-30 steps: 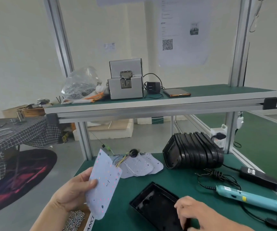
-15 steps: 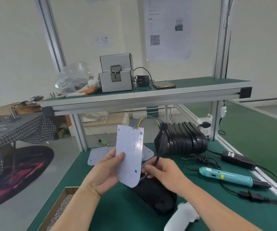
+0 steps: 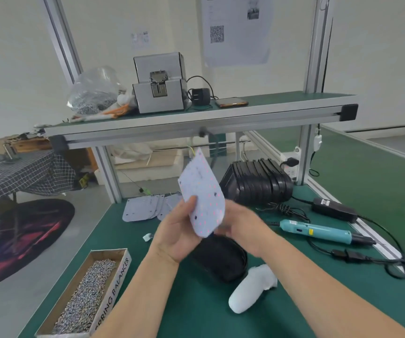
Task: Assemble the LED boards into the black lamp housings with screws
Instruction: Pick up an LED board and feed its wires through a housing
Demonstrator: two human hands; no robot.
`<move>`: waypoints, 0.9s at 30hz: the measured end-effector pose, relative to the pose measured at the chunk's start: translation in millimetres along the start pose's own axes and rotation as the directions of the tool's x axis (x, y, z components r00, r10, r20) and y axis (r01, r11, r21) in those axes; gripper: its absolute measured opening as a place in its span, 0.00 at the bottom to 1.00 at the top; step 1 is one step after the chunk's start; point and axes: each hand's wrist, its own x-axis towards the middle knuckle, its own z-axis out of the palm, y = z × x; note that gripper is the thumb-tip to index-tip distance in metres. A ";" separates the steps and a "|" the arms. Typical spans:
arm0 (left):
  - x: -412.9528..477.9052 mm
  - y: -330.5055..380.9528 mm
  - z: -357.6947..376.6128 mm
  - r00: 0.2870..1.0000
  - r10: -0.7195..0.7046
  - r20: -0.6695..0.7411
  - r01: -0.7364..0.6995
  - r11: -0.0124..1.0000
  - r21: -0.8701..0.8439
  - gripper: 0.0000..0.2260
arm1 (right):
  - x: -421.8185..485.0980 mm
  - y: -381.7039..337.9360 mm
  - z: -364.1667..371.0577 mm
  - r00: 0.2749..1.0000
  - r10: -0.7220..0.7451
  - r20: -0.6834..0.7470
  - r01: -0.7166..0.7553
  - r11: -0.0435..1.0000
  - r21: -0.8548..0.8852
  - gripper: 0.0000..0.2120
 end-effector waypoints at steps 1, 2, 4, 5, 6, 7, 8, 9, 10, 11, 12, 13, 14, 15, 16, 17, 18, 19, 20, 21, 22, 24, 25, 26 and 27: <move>2.3 0.4 7.2 0.999 0.013 -0.043 -0.016 0.996 -0.082 0.11 | -4.0 12.5 2.1 0.994 0.069 0.082 -0.051 0.979 -0.198 0.21; 5.3 0.5 14.5 0.997 0.020 -0.073 -0.031 0.988 -0.154 0.11 | -7.4 24.7 4.1 0.979 0.130 0.158 -0.065 0.929 -0.365 0.26; 11.7 0.0 30.5 0.994 0.040 -0.102 -0.068 0.957 -0.283 0.09 | -10.1 44.9 7.4 0.957 0.187 0.221 -0.063 0.879 -0.472 0.27; 13.9 -0.3 38.1 0.992 0.053 -0.113 -0.088 0.939 -0.332 0.09 | -9.8 51.3 8.5 0.961 0.186 0.203 -0.072 0.882 -0.466 0.25; 15.9 -0.8 44.6 0.991 0.067 -0.120 -0.107 0.923 -0.368 0.09 | -7.9 54.9 9.6 0.968 0.179 0.174 -0.078 0.878 -0.472 0.21; 17.3 -0.8 49.9 0.990 0.080 -0.119 -0.121 0.912 -0.392 0.09 | -6.2 57.2 9.8 0.973 0.175 0.148 -0.080 0.865 -0.495 0.17; 17.5 0.0 55.0 0.989 0.091 -0.114 -0.130 0.903 -0.409 0.09 | -4.6 59.5 8.9 0.977 0.167 0.134 -0.077 0.858 -0.508 0.14; 16.8 1.5 59.6 0.989 0.099 -0.108 -0.136 0.895 -0.425 0.09 | -3.0 62.2 7.5 0.979 0.154 0.130 -0.067 0.857 -0.511 0.13; 15.9 3.3 63.0 0.989 0.102 -0.106 -0.139 0.886 -0.442 0.07 | -2.4 64.9 6.3 0.982 0.137 0.126 -0.055 0.859 -0.508 0.12; 15.0 5.0 65.7 0.989 0.102 -0.109 -0.141 0.879 -0.456 0.06 | -2.3 66.7 5.0 0.986 0.122 0.118 -0.047 0.864 -0.501 0.13; 13.4 6.6 68.6 0.989 0.098 -0.115 -0.141 0.871 -0.470 0.05 | -2.6 68.2 3.1 0.988 0.109 0.111 -0.042 0.872 -0.488 0.14; 11.9 7.6 71.0 0.988 0.093 -0.126 -0.144 0.862 -0.487 0.04 | -2.9 68.6 2.2 0.988 0.105 0.110 -0.041 0.881 -0.472 0.16; 10.7 7.7 73.2 0.986 0.089 -0.140 -0.148 0.851 -0.504 0.03 | -2.3 69.4 2.1 0.989 0.096 0.112 -0.034 0.887 -0.461 0.17; 9.9 7.2 75.8 0.985 0.083 -0.154 -0.152 0.839 -0.523 0.03 | -1.6 69.4 3.0 0.990 0.089 0.109 -0.029 0.888 -0.458 0.18; 8.7 5.8 79.5 0.984 0.075 -0.162 -0.152 0.826 -0.542 0.03 | -1.9 68.3 5.1 0.992 0.078 0.100 -0.023 0.887 -0.461 0.17; 7.7 3.9 84.0 0.984 0.065 -0.163 -0.147 0.814 -0.562 0.03 | -3.6 65.2 9.0 0.994 0.071 0.087 -0.022 0.881 -0.472 0.14; 7.2 1.6 88.5 0.986 0.054 -0.155 -0.135 0.802 -0.582 0.03 | -6.0 62.6 13.3 0.994 0.066 0.086 -0.017 0.878 -0.479 0.10; 6.9 -0.3 93.6 0.989 0.045 -0.140 -0.121 0.791 -0.599 0.03 | -7.5 59.9 16.3 0.995 0.054 0.087 -0.005 0.875 -0.483 0.12; 6.5 -1.1 98.8 0.991 0.038 -0.126 -0.107 0.783 -0.612 0.02 | -8.7 56.8 19.5 0.997 0.027 0.079 0.014 0.877 -0.480 0.18; 6.1 -0.6 102.9 0.993 0.033 -0.118 -0.099 0.779 -0.619 0.03 | -8.6 55.4 21.3 0.998 0.000 0.066 0.031 0.885 -0.465 0.25; 6.4 1.5 105.6 0.993 0.030 -0.114 -0.095 0.781 -0.618 0.05 | -8.4 54.9 20.9 0.998 -0.036 0.049 0.054 0.894 -0.444 0.29; 6.2 9.4 105.7 0.993 0.033 -0.118 -0.096 0.805 -0.585 0.07 | -7.1 53.0 15.1 0.991 -0.129 -0.019 0.111 0.913 -0.392 0.26; 6.3 14.1 102.1 0.991 0.040 -0.129 -0.105 0.827 -0.552 0.06 | -5.6 50.4 11.6 0.985 -0.159 -0.074 0.125 0.931 -0.342 0.21; 6.1 19.1 96.2 0.988 0.045 -0.147 -0.115 0.853 -0.509 0.07 | -3.7 46.5 6.0 0.976 -0.171 -0.134 0.130 0.954 -0.270 0.19; 5.4 23.9 88.3 0.983 0.054 -0.173 -0.128 0.882 -0.454 0.10 | -0.7 43.1 -2.1 0.965 -0.175 -0.193 0.137 0.971 -0.196 0.19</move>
